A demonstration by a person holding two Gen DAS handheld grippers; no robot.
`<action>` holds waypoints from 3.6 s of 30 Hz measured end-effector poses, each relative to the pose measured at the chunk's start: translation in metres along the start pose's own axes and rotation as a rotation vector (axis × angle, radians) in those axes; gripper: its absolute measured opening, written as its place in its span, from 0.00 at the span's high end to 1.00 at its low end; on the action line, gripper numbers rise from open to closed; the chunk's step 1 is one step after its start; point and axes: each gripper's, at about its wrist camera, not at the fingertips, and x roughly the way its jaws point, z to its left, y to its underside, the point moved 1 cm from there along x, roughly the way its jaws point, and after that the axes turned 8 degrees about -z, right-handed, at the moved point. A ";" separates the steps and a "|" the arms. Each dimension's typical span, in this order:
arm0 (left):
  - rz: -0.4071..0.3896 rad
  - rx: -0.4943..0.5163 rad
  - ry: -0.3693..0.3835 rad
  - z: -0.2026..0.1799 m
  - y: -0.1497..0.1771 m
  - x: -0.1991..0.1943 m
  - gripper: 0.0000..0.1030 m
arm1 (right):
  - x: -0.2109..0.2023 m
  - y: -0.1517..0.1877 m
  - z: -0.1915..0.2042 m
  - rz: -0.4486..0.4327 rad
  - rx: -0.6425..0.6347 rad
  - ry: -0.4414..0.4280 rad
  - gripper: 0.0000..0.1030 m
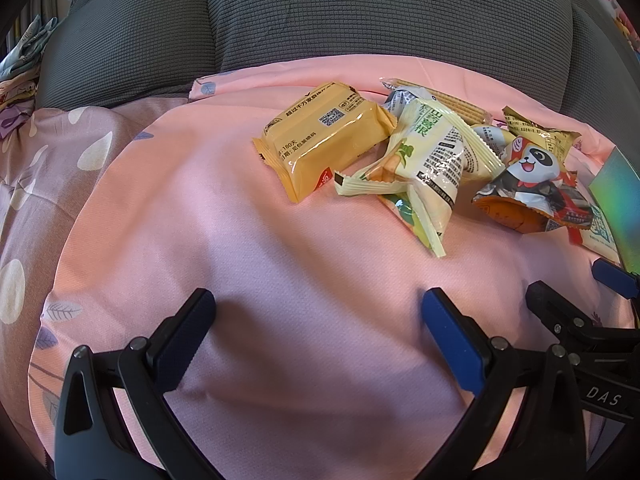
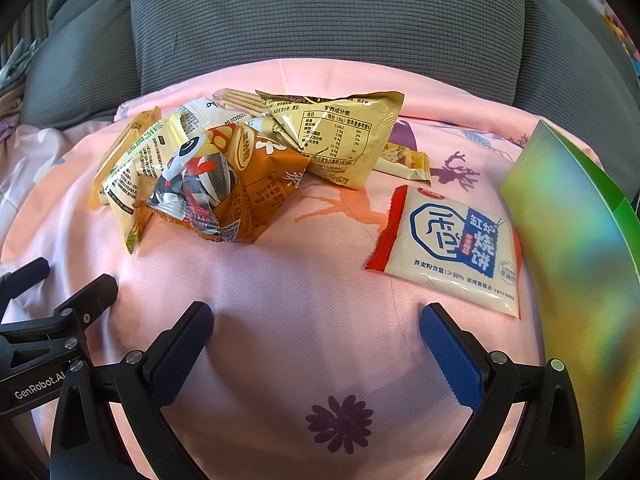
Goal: Organize snacks
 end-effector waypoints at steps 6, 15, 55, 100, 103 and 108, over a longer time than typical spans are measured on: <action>0.000 0.000 0.000 0.000 0.000 0.000 0.00 | 0.001 0.003 0.000 0.005 -0.004 0.007 0.00; 0.039 -0.003 -0.009 0.000 -0.007 0.005 0.00 | 0.013 -0.022 0.000 0.152 0.044 -0.022 0.01; 0.137 -0.116 0.343 -0.007 -0.053 -0.029 0.15 | 0.052 -0.100 -0.071 0.261 0.036 0.070 0.10; 0.311 -0.010 0.603 -0.081 -0.021 -0.021 0.68 | -0.003 -0.023 -0.062 0.306 0.354 -0.217 0.29; 0.321 -0.003 0.626 -0.093 -0.018 -0.015 0.78 | -0.003 -0.022 -0.060 0.290 0.351 -0.200 0.38; 0.275 0.042 0.595 -0.106 -0.019 -0.018 0.75 | -0.008 -0.021 -0.067 0.269 0.362 -0.183 0.48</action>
